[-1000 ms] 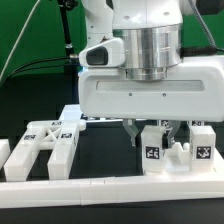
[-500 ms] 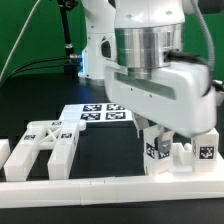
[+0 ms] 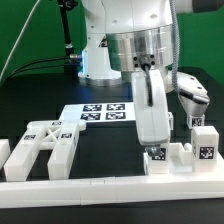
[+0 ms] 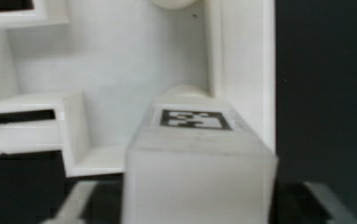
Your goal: Assemble chair
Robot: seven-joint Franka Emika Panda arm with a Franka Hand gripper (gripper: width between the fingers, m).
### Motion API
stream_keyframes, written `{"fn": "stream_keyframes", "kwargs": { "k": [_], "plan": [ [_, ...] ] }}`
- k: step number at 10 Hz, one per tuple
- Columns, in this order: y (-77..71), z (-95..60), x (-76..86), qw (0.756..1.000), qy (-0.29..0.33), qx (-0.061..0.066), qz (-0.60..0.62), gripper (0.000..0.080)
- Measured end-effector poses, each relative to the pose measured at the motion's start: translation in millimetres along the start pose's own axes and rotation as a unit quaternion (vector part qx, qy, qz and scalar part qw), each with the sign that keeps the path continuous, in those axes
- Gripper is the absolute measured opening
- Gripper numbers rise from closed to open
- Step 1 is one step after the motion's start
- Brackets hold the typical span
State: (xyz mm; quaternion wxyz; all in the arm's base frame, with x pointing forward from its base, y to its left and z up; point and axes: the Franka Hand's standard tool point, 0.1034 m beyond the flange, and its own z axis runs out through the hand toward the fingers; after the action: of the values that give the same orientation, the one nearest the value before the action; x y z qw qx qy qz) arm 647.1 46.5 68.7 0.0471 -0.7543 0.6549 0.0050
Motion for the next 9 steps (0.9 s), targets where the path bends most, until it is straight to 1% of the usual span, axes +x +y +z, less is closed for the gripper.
{"fn": "stream_keyframes", "kwargs": {
  "k": [1,2,4,5,6,7,9],
  "plan": [
    [-0.2,0.4,-3.3,0.996,-0.001,-0.001,-0.087,0.0568],
    [-0.4,-0.5,-4.1,0.984,-0.003,0.0,-0.18,0.063],
    [0.8,0.6,-3.1,0.966,-0.001,-0.002,-0.257,0.0646],
    [0.9,0.5,-1.7,0.952,0.001,-0.003,-0.306,0.0649],
    [0.8,0.9,-1.5,0.945,0.004,-0.004,-0.327,0.0649],
    [-4.1,2.7,-5.4,0.896,0.032,-0.004,-0.443,0.0648],
    [-3.7,2.5,-2.0,0.905,0.031,-0.003,-0.424,0.0648]
  ]
}}
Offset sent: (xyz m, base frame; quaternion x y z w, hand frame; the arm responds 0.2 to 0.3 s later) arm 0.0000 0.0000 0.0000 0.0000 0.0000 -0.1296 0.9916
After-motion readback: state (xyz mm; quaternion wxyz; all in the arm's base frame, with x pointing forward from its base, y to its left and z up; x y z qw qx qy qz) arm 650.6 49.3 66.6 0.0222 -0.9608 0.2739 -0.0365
